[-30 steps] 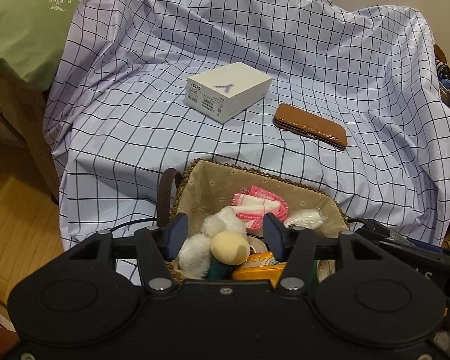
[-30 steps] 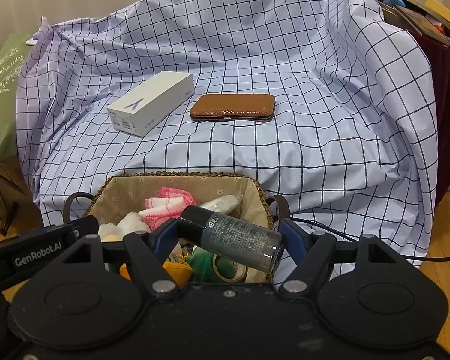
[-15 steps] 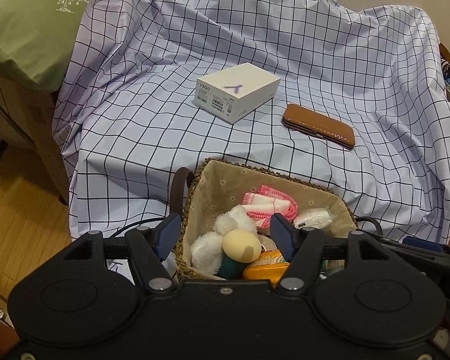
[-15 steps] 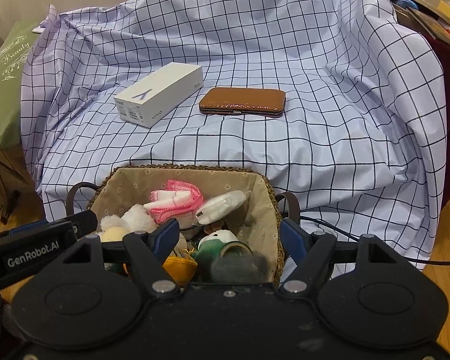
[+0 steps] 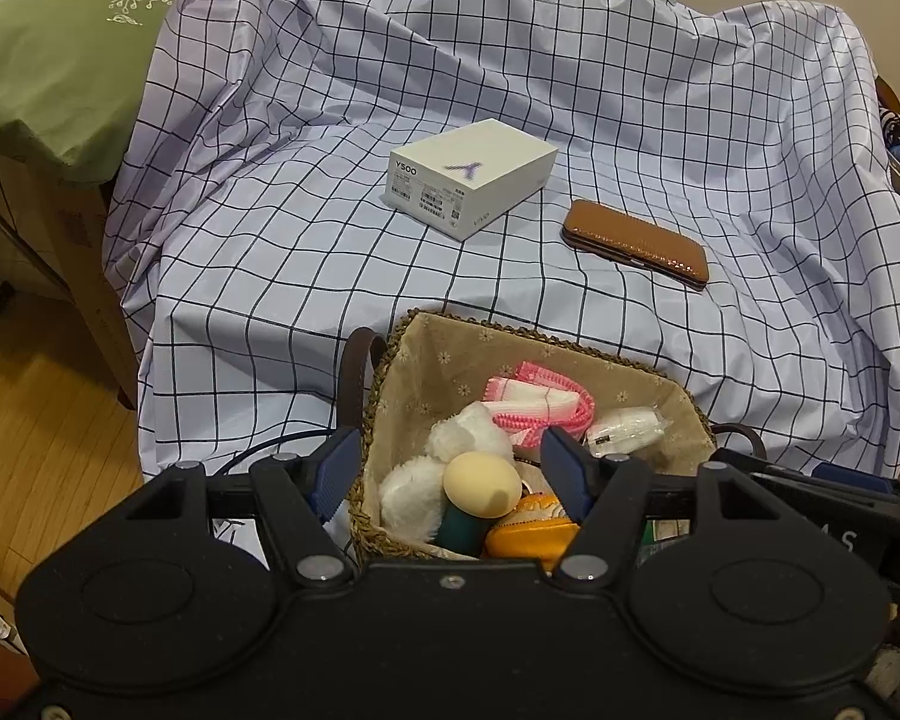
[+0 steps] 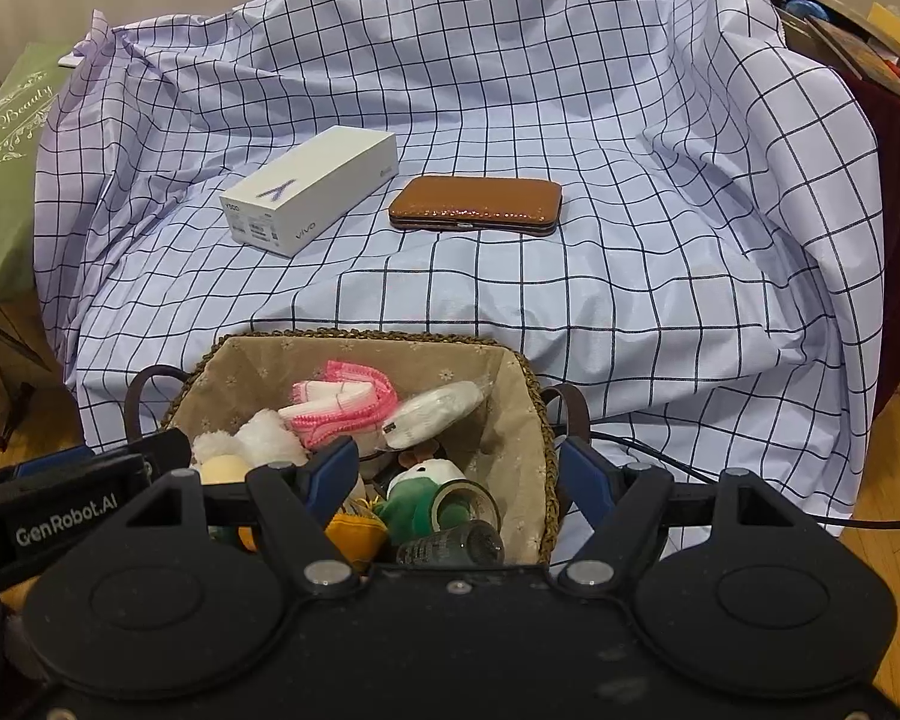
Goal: Organize soft objects
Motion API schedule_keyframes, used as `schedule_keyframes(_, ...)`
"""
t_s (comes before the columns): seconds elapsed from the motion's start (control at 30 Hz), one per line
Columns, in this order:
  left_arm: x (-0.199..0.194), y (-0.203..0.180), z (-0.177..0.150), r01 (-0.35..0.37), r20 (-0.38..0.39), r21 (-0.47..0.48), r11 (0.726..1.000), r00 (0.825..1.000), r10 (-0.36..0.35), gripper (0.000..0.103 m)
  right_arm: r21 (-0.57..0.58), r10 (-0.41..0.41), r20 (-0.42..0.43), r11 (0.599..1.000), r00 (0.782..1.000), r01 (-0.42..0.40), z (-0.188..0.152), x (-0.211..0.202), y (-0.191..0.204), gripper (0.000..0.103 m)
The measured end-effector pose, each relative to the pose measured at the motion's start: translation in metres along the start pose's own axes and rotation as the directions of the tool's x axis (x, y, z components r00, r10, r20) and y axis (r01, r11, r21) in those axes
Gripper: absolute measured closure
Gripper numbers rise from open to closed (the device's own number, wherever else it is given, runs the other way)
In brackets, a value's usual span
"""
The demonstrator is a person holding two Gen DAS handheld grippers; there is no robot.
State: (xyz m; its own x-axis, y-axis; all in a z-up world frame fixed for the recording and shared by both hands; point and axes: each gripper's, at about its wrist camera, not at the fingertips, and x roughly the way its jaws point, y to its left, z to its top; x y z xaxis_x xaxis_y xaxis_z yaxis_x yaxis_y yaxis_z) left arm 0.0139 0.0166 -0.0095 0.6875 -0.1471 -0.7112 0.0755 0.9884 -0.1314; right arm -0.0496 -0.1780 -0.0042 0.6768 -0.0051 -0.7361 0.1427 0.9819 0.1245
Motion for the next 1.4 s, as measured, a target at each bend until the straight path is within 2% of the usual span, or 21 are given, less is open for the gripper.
schedule_keyframes(0.43, 0.000, -0.003, -0.001, -0.022, -0.010, 0.030, 0.999, 1.000, 0.023, 0.040, -0.012, -0.014, -0.006, 1.000, 1.000, 0.014, 0.000, 0.000, -0.002, 0.027)
schedule_keyframes(0.47, 0.000, -0.003, -0.001, -0.025, -0.011, 0.032, 0.999, 1.000, 0.025, 0.038, -0.015, -0.017, -0.004, 1.000, 1.000, 0.017, 0.000, 0.000, -0.003, 0.027)
schedule_keyframes(0.57, 0.000, -0.004, -0.001, -0.039, -0.003, 0.042, 0.998, 0.999, 0.039, 0.021, -0.026, -0.028, 0.001, 0.999, 1.000, 0.028, 0.000, -0.001, -0.004, 0.026)
schedule_keyframes(0.67, -0.003, -0.005, 0.000, -0.054, 0.012, 0.054, 0.997, 0.998, 0.054, 0.021, -0.032, -0.036, 0.003, 0.999, 0.999, 0.036, 0.000, -0.001, -0.005, 0.026)
schedule_keyframes(0.77, -0.003, -0.006, 0.000, -0.062, 0.013, 0.060, 0.996, 0.998, 0.061, 0.013, -0.037, -0.042, 0.005, 0.998, 0.999, 0.043, -0.001, -0.002, -0.006, 0.026)
schedule_keyframes(1.4, -0.001, -0.005, -0.001, -0.074, -0.007, 0.064, 0.995, 0.997, 0.074, 0.007, -0.053, -0.065, 0.007, 0.996, 0.998, 0.065, -0.008, -0.005, -0.011, 0.025)
